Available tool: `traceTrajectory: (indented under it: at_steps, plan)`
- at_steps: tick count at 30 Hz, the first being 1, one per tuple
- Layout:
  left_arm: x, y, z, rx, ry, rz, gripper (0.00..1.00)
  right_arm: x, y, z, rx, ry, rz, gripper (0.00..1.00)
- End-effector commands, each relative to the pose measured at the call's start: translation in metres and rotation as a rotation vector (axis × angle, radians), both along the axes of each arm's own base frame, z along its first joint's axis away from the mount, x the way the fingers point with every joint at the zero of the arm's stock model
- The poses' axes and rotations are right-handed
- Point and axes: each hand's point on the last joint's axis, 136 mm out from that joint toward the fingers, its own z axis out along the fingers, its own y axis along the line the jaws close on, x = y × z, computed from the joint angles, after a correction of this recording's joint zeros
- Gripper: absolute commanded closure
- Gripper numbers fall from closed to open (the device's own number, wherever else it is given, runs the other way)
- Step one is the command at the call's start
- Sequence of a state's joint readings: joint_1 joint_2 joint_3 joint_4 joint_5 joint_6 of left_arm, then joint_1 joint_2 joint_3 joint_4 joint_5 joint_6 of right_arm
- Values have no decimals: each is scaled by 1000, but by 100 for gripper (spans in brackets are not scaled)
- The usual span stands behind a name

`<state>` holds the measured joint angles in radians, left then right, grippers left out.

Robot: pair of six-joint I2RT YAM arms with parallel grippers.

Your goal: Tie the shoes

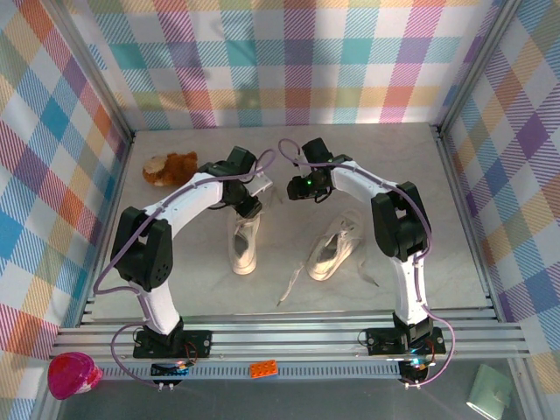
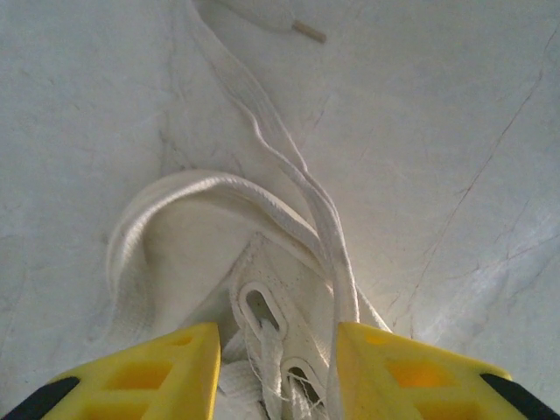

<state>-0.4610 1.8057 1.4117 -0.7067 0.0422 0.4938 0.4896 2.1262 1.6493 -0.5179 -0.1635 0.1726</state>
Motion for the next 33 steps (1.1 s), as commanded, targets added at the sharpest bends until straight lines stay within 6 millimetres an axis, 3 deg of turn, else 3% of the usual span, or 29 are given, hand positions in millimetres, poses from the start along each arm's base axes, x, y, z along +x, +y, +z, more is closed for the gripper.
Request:
traceTrajectory:
  at_steps: [1,14,26,33]
  plan:
    - [-13,-2,-12,35,46,-47,59,-2,-4,-7,-11,25,-8,58]
    - [-16,1,-29,88,78,-49,58,-2,-2,-8,-5,36,-2,58]
    - [-24,-12,14,-32,52,-58,57,-3,0,-6,10,45,4,58]
    - [-25,-4,-5,26,86,-49,57,-5,1,-6,13,51,6,59]
